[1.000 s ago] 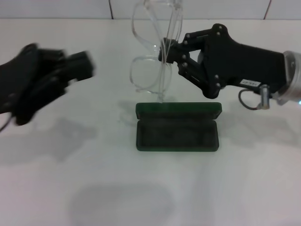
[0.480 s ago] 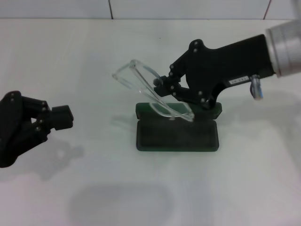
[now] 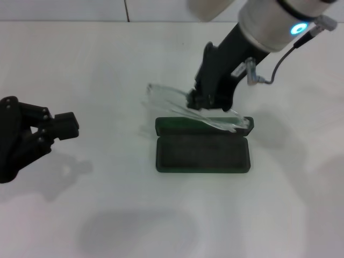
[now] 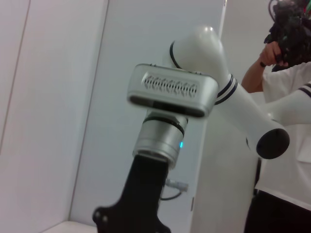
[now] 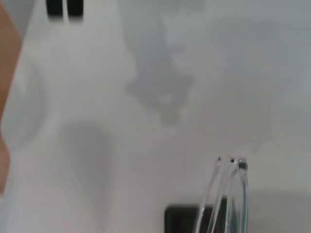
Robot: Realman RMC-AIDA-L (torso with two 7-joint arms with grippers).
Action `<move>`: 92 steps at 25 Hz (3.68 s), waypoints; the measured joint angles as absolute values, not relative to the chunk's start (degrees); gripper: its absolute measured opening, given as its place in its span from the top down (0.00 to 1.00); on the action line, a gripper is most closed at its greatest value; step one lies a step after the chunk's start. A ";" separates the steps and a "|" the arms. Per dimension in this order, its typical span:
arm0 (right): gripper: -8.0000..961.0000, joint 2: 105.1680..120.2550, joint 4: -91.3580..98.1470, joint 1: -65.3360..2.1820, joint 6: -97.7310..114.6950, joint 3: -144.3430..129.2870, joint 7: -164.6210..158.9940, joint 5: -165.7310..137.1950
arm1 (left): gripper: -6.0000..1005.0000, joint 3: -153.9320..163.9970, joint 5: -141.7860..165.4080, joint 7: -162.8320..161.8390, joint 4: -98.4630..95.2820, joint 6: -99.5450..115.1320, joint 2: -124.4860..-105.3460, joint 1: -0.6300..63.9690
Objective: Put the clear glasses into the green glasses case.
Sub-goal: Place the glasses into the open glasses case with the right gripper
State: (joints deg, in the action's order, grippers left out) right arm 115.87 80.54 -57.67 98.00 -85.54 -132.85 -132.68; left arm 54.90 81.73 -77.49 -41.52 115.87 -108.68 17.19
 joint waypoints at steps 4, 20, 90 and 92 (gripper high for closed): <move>0.93 116.11 78.82 -60.86 98.90 -91.54 -134.87 -137.41 | 0.94 53.57 83.17 -76.94 -41.44 115.79 -108.67 16.96; 0.93 116.19 79.80 -55.50 86.81 -105.47 -134.54 -139.52 | 0.94 50.65 91.76 -72.27 -41.87 116.16 -106.64 15.53; 0.93 116.19 76.79 -53.13 76.27 -118.30 -137.52 -145.18 | 0.94 45.31 96.33 -71.83 -41.41 115.61 -106.69 14.41; 0.93 116.19 76.84 -53.14 76.35 -118.30 -137.53 -145.24 | 0.94 45.29 96.33 -71.83 -41.56 115.65 -106.55 14.29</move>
